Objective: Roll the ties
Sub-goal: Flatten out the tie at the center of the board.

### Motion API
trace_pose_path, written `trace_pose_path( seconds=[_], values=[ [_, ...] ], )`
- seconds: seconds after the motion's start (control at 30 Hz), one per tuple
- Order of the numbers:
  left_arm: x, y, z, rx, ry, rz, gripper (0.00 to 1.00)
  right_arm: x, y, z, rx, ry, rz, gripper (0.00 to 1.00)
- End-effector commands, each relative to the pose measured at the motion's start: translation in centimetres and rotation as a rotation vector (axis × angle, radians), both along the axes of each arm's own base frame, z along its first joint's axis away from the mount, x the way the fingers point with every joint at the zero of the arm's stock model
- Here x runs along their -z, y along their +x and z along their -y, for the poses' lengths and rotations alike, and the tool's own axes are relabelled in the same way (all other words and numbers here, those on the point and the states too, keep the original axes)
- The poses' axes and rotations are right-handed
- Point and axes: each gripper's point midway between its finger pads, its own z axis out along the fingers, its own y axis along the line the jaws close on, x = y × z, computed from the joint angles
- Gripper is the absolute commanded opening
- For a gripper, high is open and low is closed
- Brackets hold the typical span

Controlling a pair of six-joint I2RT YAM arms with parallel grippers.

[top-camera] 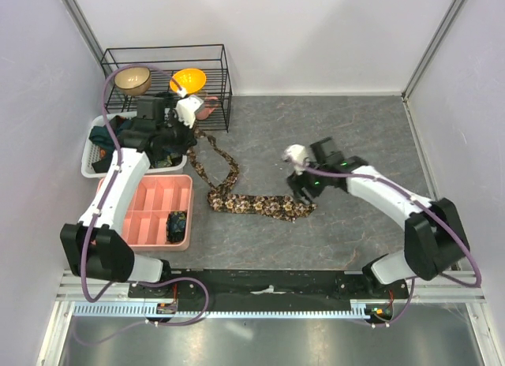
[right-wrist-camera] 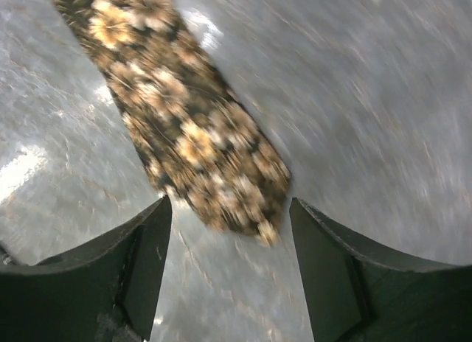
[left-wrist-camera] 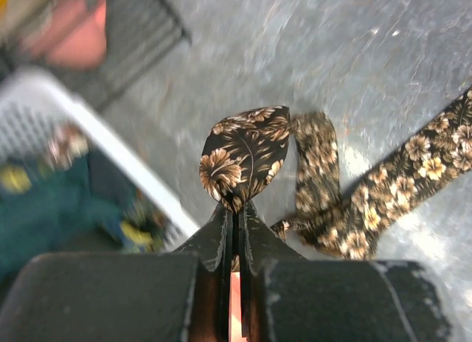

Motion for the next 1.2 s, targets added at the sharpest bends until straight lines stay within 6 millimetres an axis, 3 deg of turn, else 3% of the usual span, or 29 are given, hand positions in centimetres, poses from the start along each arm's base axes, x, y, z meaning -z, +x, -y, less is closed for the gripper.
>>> trace_pose_path(
  seconds=[0.0,0.17,0.37,0.43,0.47,0.5,0.53,0.6,0.77,0.83,0.9,0.93,1.03,1.07,1.1,1.17],
  values=[
    [1.8,-2.5,-1.8,-0.120,-0.084,-0.118,0.02,2.0,0.3,-5.4,-0.167,-0.121,0.185,0.72],
    [2.1,-3.4,-3.3,-0.181,-0.119,-0.146,0.02,5.3,-1.7,-9.3,-0.291,-0.229,0.239,0.75],
    [2.1,-3.5,-3.4,-0.191,-0.131,-0.157,0.02,9.0,-3.1,-8.7,-0.326,-0.361,0.237,0.69],
    [2.0,-3.5,-3.4,-0.192,-0.134,-0.160,0.02,10.4,-3.7,-7.4,-0.325,-0.414,0.234,0.55],
    [2.0,-3.4,-3.3,-0.185,-0.138,-0.160,0.02,10.6,-3.4,-6.6,-0.303,-0.448,0.250,0.42],
    [1.8,-3.4,-3.1,-0.176,-0.142,-0.158,0.02,11.1,-3.5,-5.5,-0.289,-0.490,0.249,0.12],
    [1.6,-3.4,-2.9,-0.164,-0.148,-0.156,0.02,10.8,-3.2,-4.3,-0.258,-0.518,0.251,0.00],
    [1.1,-3.3,-2.5,-0.136,-0.159,-0.150,0.02,10.6,-3.3,-2.1,-0.228,-0.531,0.224,0.00],
    [1.3,-3.4,-1.5,-0.068,-0.178,-0.164,0.02,5.9,-0.9,6.9,-0.015,-0.507,0.200,0.00],
    [2.2,-3.6,-1.0,-0.053,-0.187,-0.211,0.03,4.1,-0.6,10.9,0.044,-0.526,0.213,0.00],
    [3.6,-4.1,0.0,-0.020,-0.191,-0.280,0.06,3.7,-1.0,13.2,0.064,-0.536,0.208,0.00],
    [3.9,-4.3,0.3,-0.012,-0.185,-0.299,0.08,3.2,-1.2,15.5,0.092,-0.557,0.202,0.00],
    [6.5,-4.6,0.9,-0.014,-0.138,-0.397,0.14,3.6,-2.1,19.1,0.153,-0.556,0.147,0.00],
    [7.0,-4.5,1.1,-0.023,-0.135,-0.417,0.19,3.8,-2.3,19.8,0.152,-0.557,0.136,0.00],
    [7.2,-4.3,1.2,-0.032,-0.127,-0.428,0.32,4.0,-2.4,20.4,0.160,-0.554,0.121,0.00],
    [8.5,-2.9,0.4,-0.120,-0.102,-0.452,0.40,4.3,-2.4,21.1,0.186,-0.538,0.099,0.00]
  ],
)
